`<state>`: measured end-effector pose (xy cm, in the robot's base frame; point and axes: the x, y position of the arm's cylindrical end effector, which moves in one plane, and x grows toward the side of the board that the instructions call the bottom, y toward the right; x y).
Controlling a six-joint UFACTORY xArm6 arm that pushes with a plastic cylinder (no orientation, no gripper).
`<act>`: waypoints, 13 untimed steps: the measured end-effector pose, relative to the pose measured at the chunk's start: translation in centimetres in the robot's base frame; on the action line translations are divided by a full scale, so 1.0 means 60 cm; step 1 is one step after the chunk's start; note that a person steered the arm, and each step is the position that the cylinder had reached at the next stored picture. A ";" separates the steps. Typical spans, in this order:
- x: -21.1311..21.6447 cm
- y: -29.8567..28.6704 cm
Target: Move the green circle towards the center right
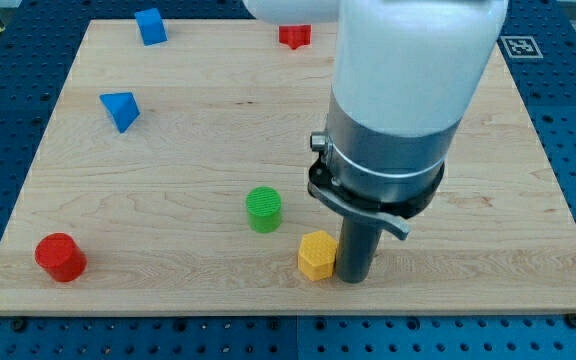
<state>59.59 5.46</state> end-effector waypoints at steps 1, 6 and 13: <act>0.028 -0.006; 0.029 0.092; -0.234 -0.206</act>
<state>45.54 -6.87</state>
